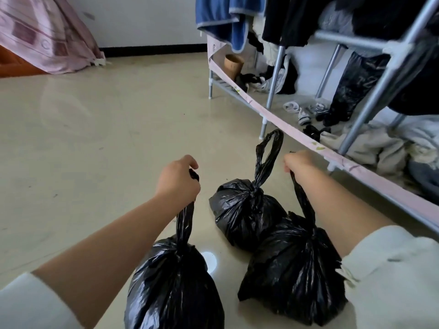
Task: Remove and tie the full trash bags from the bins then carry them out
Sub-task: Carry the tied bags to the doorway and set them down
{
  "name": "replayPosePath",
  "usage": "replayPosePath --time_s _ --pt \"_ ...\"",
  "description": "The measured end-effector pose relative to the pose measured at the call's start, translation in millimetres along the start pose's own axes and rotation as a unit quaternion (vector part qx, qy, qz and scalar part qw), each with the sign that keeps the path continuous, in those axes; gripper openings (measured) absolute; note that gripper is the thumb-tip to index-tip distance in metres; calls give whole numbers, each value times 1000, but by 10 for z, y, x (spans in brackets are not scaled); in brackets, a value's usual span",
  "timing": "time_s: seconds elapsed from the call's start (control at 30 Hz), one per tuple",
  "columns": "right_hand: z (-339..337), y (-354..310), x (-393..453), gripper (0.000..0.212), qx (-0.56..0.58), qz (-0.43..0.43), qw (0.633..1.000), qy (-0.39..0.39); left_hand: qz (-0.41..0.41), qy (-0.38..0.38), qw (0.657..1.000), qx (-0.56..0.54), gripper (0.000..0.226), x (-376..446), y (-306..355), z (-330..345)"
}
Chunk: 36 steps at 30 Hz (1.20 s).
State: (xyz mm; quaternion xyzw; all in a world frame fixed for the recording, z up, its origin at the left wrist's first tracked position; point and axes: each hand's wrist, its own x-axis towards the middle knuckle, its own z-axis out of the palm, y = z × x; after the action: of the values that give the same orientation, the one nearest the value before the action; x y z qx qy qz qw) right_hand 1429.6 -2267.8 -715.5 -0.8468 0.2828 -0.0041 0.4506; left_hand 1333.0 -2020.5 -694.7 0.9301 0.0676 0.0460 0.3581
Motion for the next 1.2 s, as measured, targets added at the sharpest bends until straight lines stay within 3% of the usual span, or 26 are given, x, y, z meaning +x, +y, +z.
replayPosePath --time_s 0.1,0.23,0.33,0.47,0.53,0.63,0.8,0.87,0.97,1.1,1.2 --pt "81 -31 144 14 -17 11 999 -41 4 -37 997 73 32 177 78 52" --pt "181 -71 310 43 -157 -11 987 -33 22 -80 981 173 29 332 59 213" --pt "251 -87 369 46 -173 -16 984 -39 33 -108 975 193 28 361 -52 303" --pt "438 -54 447 52 -20 -2 999 -37 40 -139 973 182 28 337 -199 366" --pt "495 -98 423 36 60 8 997 -47 47 -143 972 178 28 346 -242 386" --pt "521 -151 403 19 91 5 994 -57 53 -142 975 161 28 394 -248 405" --pt "498 -255 94 17 37 -12 994 -99 56 -161 978 123 28 429 -170 368" --pt "455 -318 -101 5 27 8 993 -118 54 -170 977 120 28 436 -112 284" --pt "338 -508 -441 6 7 47 990 -131 36 -185 973 134 27 440 3 18" --pt "176 -835 -950 16 -55 63 980 -182 11 -248 948 201 20 378 230 -552" --pt "72 -1221 -1354 29 -204 1 946 -252 -2 -270 934 235 25 350 490 -1127"
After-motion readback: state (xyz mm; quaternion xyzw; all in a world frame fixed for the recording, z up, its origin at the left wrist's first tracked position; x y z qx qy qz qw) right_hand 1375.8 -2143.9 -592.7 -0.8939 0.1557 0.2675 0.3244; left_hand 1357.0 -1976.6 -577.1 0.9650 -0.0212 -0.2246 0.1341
